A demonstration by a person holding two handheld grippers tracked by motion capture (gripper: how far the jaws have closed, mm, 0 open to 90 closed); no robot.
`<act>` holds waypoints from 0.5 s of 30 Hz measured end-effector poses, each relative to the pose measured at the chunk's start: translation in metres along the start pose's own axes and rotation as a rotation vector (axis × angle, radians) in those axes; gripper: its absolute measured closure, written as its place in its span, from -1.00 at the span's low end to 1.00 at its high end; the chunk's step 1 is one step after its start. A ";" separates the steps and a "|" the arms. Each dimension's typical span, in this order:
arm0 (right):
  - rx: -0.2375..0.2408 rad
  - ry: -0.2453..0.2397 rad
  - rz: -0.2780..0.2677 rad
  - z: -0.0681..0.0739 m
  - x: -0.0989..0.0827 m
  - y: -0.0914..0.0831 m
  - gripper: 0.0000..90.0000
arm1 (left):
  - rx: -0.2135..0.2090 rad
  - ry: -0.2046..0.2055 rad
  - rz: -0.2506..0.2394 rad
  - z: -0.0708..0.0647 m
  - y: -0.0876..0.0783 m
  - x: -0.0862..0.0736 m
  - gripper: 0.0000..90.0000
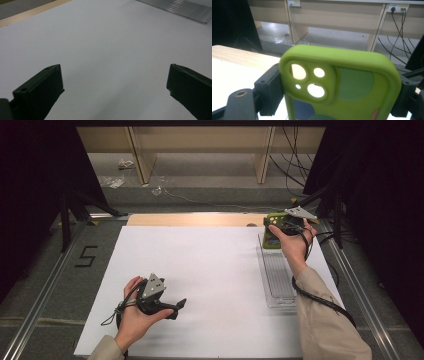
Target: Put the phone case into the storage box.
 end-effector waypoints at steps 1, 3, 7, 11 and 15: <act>0.000 0.003 0.001 0.000 0.000 0.000 -0.58 | -0.001 0.000 0.001 0.000 0.000 0.000 -1.00; -0.004 0.004 0.006 -0.001 -0.001 0.002 -0.58 | -0.001 -0.001 0.000 0.000 0.000 0.000 -1.00; -0.011 0.006 0.014 -0.002 -0.002 0.004 -0.59 | 0.000 -0.001 0.000 0.000 0.000 0.000 -1.00; -0.013 0.008 0.021 -0.002 -0.004 0.006 -0.59 | 0.000 -0.001 -0.001 0.000 0.000 0.000 -1.00; -0.016 0.010 0.025 -0.002 -0.005 0.008 -0.59 | 0.000 -0.001 0.000 0.000 0.000 0.000 -1.00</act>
Point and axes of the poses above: each handheld gripper's, and its own axes: y roughly forward along the jaws, x roughly out of its top, z roughly to its left, the point moved 6 cm from there along y, roughly forward along the jaws, and after that the axes turned 2 degrees about -z, right-handed, at the moved point
